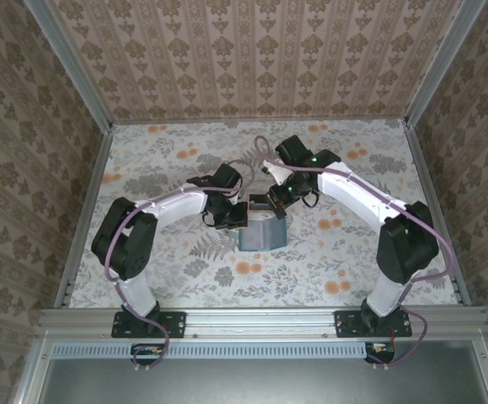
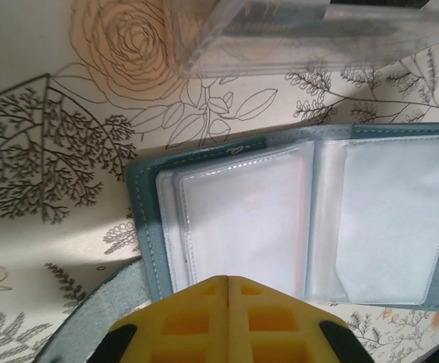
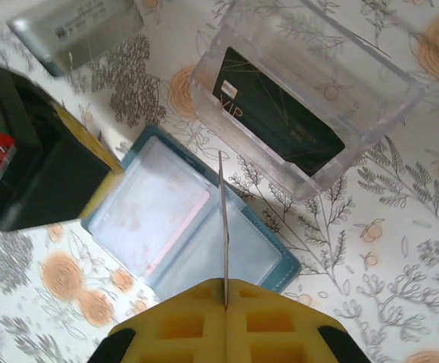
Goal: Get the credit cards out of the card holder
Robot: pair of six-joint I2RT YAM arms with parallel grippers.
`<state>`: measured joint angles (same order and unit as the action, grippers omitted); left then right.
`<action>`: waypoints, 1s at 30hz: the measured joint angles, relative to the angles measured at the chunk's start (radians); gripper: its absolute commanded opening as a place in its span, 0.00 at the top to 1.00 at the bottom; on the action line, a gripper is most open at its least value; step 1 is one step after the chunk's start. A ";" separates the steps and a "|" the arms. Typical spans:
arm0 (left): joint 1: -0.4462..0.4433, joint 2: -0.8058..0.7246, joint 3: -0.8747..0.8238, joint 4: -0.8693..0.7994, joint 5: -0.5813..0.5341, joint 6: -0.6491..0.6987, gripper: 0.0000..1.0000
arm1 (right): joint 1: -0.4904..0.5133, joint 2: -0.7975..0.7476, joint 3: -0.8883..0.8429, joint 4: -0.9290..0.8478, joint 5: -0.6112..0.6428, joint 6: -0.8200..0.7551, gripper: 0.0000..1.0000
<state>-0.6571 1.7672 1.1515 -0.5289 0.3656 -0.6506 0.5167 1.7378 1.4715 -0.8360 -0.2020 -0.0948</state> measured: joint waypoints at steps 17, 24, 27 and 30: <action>0.108 -0.102 -0.131 0.017 -0.005 -0.016 0.94 | 0.021 0.358 0.470 -0.319 0.062 -0.648 1.00; 0.164 -0.166 -0.167 0.017 -0.012 -0.016 0.94 | 0.022 0.503 0.706 -0.427 0.068 -0.734 1.00; 0.183 -0.195 -0.192 0.016 -0.015 -0.016 0.93 | 0.027 0.564 0.795 -0.473 0.068 -0.761 1.00; 0.189 -0.216 -0.216 0.016 -0.016 -0.016 0.93 | 0.032 0.609 0.846 -0.503 0.069 -0.776 1.00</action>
<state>-0.4683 1.5513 0.9360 -0.5129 0.3496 -0.6666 0.5491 2.3466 2.3177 -1.3388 -0.1333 -0.8711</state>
